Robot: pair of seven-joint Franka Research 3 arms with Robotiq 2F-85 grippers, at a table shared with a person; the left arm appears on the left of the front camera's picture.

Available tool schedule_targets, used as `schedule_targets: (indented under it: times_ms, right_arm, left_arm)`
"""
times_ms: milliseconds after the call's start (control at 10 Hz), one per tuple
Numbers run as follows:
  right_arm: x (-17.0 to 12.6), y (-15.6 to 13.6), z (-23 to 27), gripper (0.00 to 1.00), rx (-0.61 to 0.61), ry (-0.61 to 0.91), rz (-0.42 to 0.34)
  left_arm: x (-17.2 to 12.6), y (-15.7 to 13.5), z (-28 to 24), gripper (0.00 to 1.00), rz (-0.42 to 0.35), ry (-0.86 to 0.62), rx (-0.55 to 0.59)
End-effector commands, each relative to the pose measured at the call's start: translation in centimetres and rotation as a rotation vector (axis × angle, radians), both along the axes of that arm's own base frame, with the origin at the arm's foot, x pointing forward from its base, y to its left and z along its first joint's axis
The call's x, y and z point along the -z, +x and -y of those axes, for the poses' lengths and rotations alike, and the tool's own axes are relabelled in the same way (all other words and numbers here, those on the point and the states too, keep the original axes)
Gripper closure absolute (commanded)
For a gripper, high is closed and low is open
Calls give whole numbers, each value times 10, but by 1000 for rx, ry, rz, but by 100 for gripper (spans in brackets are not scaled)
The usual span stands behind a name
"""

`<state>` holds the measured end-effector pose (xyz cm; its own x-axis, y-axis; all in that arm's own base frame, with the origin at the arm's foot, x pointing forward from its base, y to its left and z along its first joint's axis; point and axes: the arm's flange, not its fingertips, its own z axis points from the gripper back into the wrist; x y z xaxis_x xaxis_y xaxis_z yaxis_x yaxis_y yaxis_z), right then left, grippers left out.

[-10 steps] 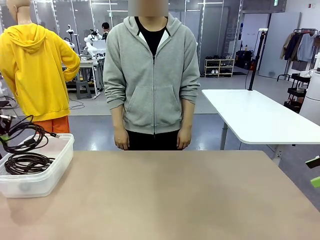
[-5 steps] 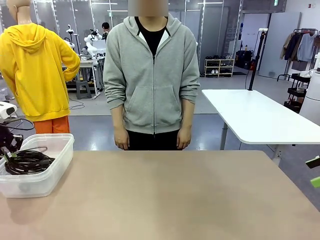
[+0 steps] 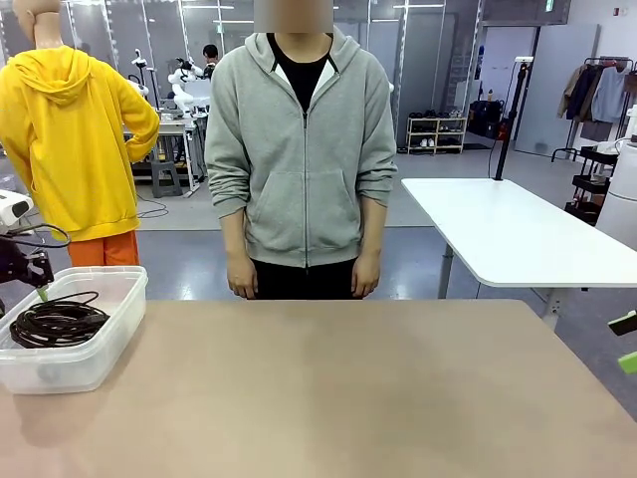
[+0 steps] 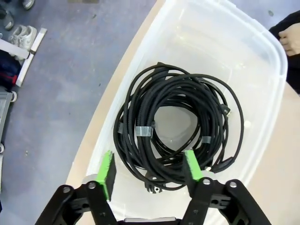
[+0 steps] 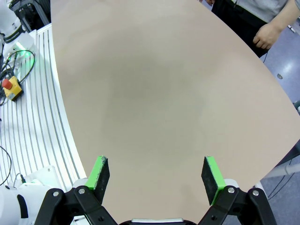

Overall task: Organize and store the cables.
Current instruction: Place the USB Extension Cable into the Organizing box.

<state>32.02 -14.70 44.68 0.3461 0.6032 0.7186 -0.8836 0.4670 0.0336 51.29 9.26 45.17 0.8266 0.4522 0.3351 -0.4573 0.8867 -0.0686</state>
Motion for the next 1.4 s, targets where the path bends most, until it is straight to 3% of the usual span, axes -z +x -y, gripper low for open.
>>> schedule_targets:
  times_ms: [0,100,200,1300]
  right_arm:
    - [2,-1,0,0,-17,8,17]
    - [2,-1,0,0,-17,8,17]
    - [2,-1,0,0,-17,8,17]
    - [2,-1,0,0,-17,8,17]
  left_arm:
    - [4,-9,10,13,21,30,-34]
    - [4,-11,13,3,24,33,-38]
    - [5,-14,17,0,24,40,-45]
    - [1,-5,10,0,0,0,-11]
